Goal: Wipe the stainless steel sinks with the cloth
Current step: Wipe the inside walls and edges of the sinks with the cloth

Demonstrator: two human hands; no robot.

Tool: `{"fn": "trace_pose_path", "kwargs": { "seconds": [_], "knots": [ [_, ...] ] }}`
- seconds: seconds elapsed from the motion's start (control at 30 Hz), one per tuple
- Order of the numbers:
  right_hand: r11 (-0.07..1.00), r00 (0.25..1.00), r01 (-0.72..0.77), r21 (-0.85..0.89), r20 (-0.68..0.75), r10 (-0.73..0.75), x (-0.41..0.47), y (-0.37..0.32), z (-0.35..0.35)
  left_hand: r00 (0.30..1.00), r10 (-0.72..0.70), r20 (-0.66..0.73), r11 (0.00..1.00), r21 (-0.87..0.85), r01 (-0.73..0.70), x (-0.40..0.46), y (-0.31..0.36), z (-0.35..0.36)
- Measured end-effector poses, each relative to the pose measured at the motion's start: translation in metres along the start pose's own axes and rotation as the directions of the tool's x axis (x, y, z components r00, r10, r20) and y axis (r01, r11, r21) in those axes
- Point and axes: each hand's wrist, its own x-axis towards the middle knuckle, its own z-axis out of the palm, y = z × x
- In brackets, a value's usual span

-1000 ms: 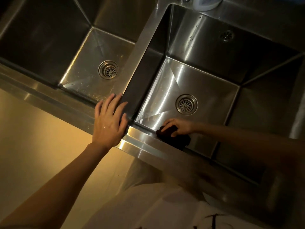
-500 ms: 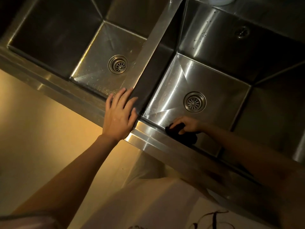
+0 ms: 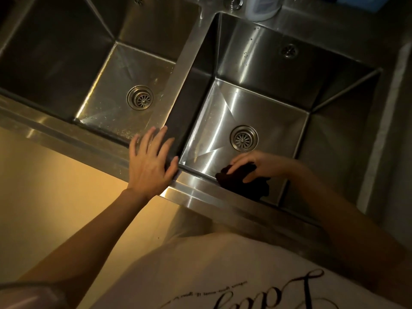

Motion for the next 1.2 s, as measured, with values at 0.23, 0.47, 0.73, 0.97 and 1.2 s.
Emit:
{"fn": "trace_pose_path", "kwargs": {
  "seconds": [0.23, 0.47, 0.73, 0.97, 1.2],
  "knots": [
    [0.958, 0.957, -0.282, 0.06, 0.095, 0.275, 0.06, 0.071, 0.03, 0.986, 0.151, -0.068, 0.978, -0.134, -0.159, -0.002, 0.04, -0.003],
    [0.935, 0.933, -0.351, -0.056, 0.069, 0.354, 0.083, 0.102, 0.047, 0.989, 0.148, -0.022, 0.971, -0.185, -0.149, -0.005, 0.061, 0.008],
    [0.986, 0.986, -0.16, 0.056, 0.052, 0.157, 0.023, 0.052, 0.015, 0.989, 0.144, 0.044, 0.971, -0.199, -0.132, -0.009, 0.067, 0.023],
    [1.0, 0.998, -0.018, 0.017, 0.054, 0.017, -0.05, -0.004, -0.002, 0.991, 0.115, 0.066, 0.969, -0.226, -0.098, -0.007, 0.068, 0.02],
    [0.976, 0.99, -0.138, 0.169, 0.058, 0.13, -0.023, 0.036, 0.011, 0.992, 0.103, 0.067, 0.97, -0.227, -0.086, -0.007, 0.069, 0.019]
  ]
}}
